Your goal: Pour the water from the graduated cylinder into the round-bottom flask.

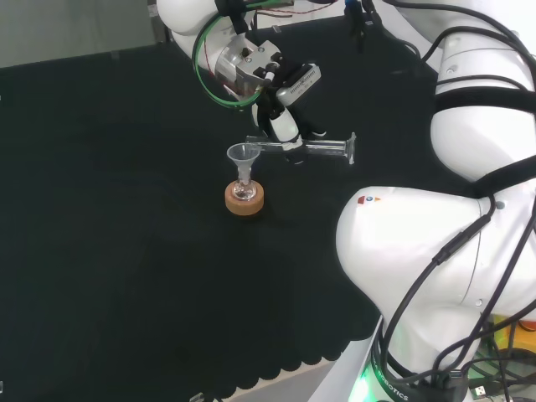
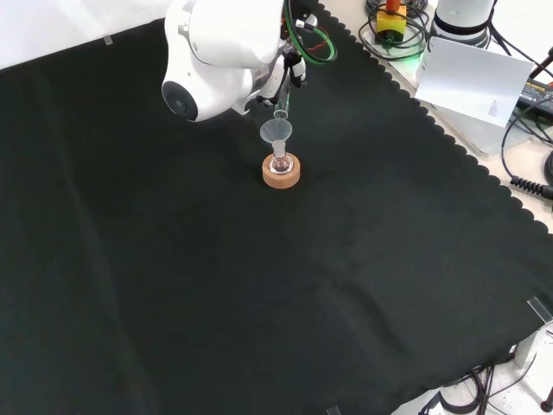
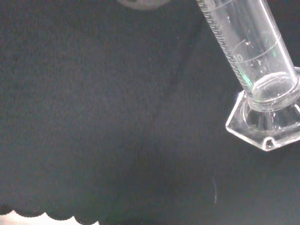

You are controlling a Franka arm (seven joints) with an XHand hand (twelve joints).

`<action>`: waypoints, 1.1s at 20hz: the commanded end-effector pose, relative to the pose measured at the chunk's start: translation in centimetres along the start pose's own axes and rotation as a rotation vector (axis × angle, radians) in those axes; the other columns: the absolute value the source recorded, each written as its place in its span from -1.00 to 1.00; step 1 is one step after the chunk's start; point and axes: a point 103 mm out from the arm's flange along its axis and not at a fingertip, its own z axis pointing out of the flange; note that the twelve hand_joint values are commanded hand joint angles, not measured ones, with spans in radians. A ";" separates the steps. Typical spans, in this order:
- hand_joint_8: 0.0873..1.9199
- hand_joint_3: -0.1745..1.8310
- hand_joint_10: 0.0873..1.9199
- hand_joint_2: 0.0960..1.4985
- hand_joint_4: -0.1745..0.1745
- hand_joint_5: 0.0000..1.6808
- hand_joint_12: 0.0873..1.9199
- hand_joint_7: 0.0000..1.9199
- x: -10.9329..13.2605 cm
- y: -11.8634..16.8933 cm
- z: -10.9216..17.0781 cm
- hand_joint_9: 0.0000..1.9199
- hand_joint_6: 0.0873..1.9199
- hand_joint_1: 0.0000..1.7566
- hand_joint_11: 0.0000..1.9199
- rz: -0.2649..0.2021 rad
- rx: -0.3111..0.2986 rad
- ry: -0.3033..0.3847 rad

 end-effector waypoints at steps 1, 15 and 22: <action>-0.79 -0.83 -1.00 0.49 -1.00 0.12 -0.30 0.37 0.0 0.1 -0.1 0.57 0.06 0.31 0.34 -0.006 -0.010 0.002; -0.80 -0.83 -1.00 0.49 -1.00 0.12 -0.30 0.37 -0.2 0.7 0.5 0.57 0.06 0.31 0.34 -0.037 -0.119 0.030; -0.81 -0.83 -1.00 0.49 -1.00 0.12 -0.30 0.36 -1.5 0.4 1.7 0.56 0.06 0.31 0.34 -0.079 -0.344 0.078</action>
